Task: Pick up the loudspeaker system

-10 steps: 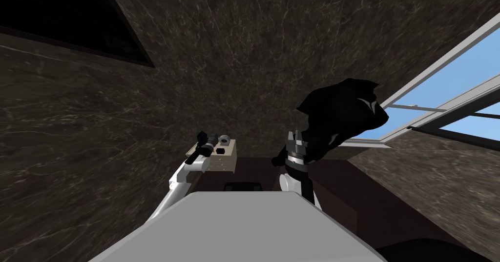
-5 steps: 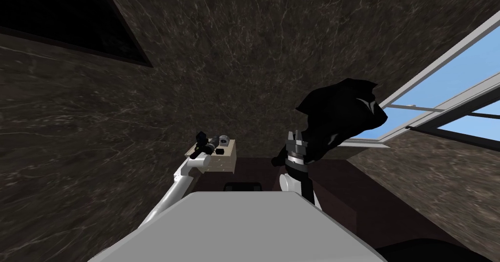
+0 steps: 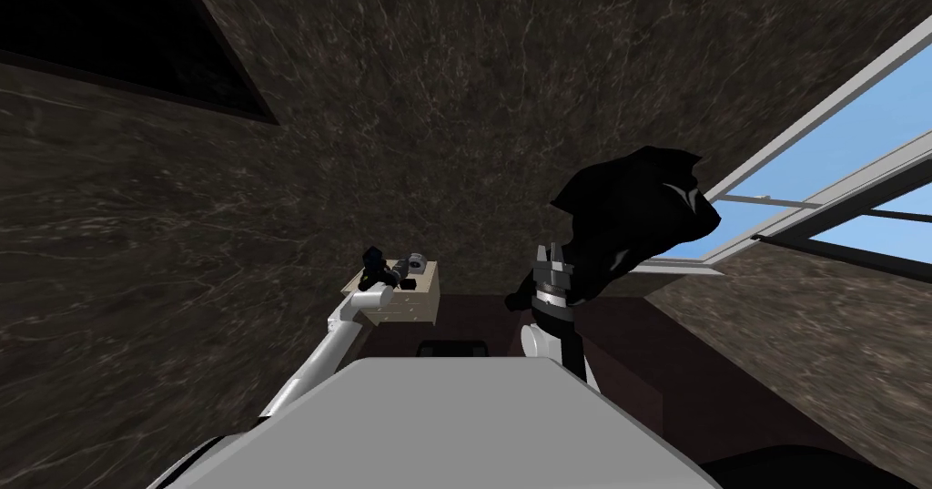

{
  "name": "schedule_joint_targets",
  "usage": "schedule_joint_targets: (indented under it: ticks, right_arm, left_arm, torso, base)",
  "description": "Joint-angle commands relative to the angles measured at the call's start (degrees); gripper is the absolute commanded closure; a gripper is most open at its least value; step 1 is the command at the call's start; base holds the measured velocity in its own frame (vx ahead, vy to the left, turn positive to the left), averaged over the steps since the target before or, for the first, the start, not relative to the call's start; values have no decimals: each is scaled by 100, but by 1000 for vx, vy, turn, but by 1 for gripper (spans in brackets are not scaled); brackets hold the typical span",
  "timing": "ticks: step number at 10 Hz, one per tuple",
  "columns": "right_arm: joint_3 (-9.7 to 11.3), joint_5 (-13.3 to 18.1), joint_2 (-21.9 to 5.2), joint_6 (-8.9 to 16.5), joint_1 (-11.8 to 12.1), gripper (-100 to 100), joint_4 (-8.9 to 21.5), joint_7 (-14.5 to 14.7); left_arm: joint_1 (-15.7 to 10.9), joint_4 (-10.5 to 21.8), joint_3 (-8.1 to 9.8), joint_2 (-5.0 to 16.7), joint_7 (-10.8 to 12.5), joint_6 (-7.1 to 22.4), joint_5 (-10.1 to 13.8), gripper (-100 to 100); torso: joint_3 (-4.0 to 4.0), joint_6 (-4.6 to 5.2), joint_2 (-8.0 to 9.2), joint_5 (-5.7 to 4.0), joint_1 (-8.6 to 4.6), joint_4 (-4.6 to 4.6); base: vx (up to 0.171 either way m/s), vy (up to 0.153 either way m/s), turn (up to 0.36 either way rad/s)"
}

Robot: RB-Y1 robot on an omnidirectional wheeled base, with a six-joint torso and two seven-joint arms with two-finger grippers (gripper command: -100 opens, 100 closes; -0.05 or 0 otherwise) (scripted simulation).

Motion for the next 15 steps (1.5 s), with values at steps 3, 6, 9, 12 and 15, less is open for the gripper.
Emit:
schedule_joint_targets:
  ticks: [3,6,9,12,15]
  right_arm:
    - [0,0,0,0,0,0,0,0]
    - [0,0,0,0,0,0,0,0]
    - [0,0,0,0,0,0,0,0]
    - [0,0,0,0,0,0,0,0]
    - [0,0,0,0,0,0,0,0]
  left_arm:
    - [-285,579,-24,142,-53,498,158,-100]
    - [-454,1055,-35,237,-76,836,252,-100]
    - [-618,1459,-46,333,-95,1132,344,-100]
    - [-778,1824,-58,431,-108,1416,432,-100]
    - [-932,2185,-69,530,-117,1688,516,-100]
  torso:
    - [1,-2,4,0,2,0]
    - [-1,-1,-2,0,-1,-1]
    - [-1,-1,-2,0,2,-1]
    - [0,-1,-1,0,0,0]
    - [-3,-3,-4,0,0,-2]
  base:
    - [21,-9,-16]
    - [29,-15,-26]
    - [28,-8,-21]
    - [26,-10,-23]
    - [35,-11,-24]
